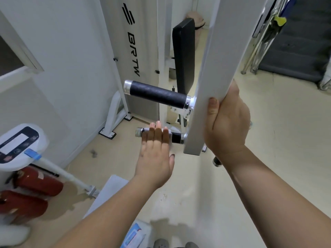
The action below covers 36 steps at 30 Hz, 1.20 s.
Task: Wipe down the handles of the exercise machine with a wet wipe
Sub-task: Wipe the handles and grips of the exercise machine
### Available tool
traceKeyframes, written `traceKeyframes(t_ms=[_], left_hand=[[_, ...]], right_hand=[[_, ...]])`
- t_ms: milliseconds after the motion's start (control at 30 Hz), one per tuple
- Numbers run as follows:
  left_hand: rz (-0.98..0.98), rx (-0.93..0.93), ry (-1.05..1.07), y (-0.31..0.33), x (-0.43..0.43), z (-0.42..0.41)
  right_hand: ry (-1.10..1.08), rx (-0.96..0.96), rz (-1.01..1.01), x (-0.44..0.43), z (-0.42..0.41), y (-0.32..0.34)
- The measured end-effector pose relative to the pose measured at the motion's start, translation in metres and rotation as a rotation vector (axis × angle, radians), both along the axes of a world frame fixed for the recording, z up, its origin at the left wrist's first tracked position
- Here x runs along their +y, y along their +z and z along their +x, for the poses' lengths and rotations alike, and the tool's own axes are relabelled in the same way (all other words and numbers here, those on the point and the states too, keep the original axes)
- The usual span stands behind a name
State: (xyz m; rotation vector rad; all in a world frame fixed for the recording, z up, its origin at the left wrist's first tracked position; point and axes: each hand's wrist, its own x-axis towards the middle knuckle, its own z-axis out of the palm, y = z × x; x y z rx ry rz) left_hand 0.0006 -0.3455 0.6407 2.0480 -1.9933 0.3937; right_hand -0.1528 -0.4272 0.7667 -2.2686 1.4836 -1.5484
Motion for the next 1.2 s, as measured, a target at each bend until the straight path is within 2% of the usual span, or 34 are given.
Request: traceKeyframes(t_ms=[100,267,367,500,633,767,833,1000,1100,1200], left_hand=[[-0.013,-0.059,-0.05,-0.004,0.0,0.005],[0.163,-0.154,0.151,-0.003,0.007,0.057],[0.198,-0.075,0.203,-0.004,0.003,0.032],[0.15,0.035,0.056,-0.008,-0.007,-0.026],[0.105,-0.018,0.006,-0.008,-0.016,-0.021],[0.177,-0.046,0.192,0.003,-0.01,0.036],[0.222,-0.018,0.242,0.01,-0.013,0.029],[0.12,0.028,-0.032,0.006,-0.022,-0.041],[0.106,-0.047,-0.072,0.01,-0.022,-0.007],[0.118,-0.08,0.0,0.013,-0.022,0.034]], right_hand=[[0.012,0.028,0.002,-0.001,-0.004,0.001],[0.008,0.022,0.028,-0.01,-0.001,0.003],[0.01,0.016,0.038,-0.014,0.005,0.005],[0.036,0.027,0.049,-0.017,0.006,0.006],[0.042,0.05,0.049,-0.012,-0.002,0.006],[0.052,0.029,0.05,-0.008,-0.001,0.007],[0.054,0.011,0.039,-0.008,0.003,0.007],[0.048,0.032,0.037,-0.008,-0.001,0.006],[0.066,0.048,0.047,-0.006,-0.005,0.007],[0.061,0.051,0.032,-0.005,-0.003,0.004]])
